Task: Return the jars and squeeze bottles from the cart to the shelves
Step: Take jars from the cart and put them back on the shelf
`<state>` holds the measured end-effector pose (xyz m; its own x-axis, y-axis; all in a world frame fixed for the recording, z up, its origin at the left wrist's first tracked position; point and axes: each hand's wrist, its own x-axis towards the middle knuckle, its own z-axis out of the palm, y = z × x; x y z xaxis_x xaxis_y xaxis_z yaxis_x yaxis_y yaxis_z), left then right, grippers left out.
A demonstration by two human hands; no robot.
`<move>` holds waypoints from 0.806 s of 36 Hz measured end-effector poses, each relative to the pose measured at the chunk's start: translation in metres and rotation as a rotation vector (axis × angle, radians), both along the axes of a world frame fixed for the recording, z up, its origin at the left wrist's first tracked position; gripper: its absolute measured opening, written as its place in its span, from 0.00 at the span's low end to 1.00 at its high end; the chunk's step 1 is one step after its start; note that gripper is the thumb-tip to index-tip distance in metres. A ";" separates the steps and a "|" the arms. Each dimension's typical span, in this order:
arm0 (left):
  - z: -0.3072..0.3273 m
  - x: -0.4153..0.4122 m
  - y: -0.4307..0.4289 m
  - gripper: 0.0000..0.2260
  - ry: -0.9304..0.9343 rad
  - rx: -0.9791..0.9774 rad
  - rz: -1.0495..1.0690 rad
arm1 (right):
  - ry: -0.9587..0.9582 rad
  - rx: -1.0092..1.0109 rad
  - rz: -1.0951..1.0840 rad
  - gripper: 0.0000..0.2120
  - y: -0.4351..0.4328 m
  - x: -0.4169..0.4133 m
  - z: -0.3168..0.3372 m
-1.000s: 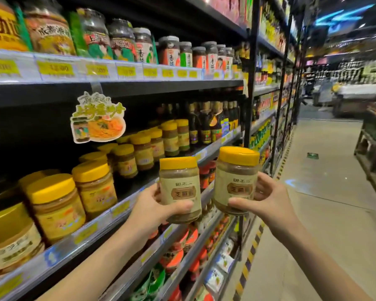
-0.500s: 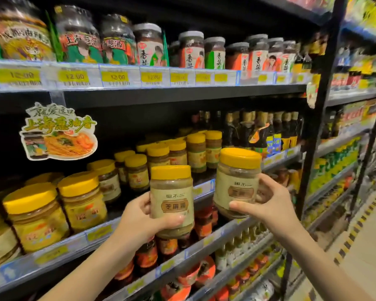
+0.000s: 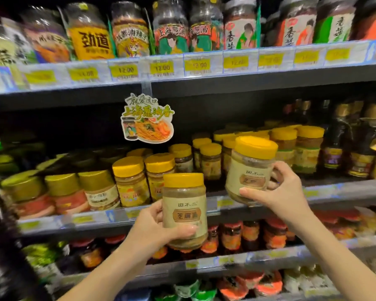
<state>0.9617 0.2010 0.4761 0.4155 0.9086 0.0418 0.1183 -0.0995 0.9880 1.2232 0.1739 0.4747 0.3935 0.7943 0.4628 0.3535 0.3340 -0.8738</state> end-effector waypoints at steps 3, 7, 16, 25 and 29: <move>0.001 -0.013 0.004 0.34 0.014 0.021 0.060 | -0.034 -0.004 0.018 0.34 0.024 -0.009 -0.003; 0.006 -0.026 0.008 0.27 0.034 0.021 0.095 | -0.054 -0.035 0.040 0.32 0.051 -0.022 -0.003; 0.013 -0.049 0.026 0.25 0.013 0.015 0.122 | -0.191 -0.151 0.037 0.37 0.093 -0.039 0.004; 0.014 -0.053 0.042 0.21 0.001 0.034 0.138 | -0.307 -0.303 0.101 0.41 0.125 -0.039 -0.006; 0.014 -0.054 0.047 0.21 -0.013 0.034 0.145 | -0.292 -0.368 0.158 0.36 0.130 -0.042 -0.007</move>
<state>0.9080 0.2479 0.4905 0.2792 0.9570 0.0782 0.1208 -0.1158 0.9859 1.1810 0.3036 0.4677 0.1512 0.9652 0.2133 0.5708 0.0909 -0.8160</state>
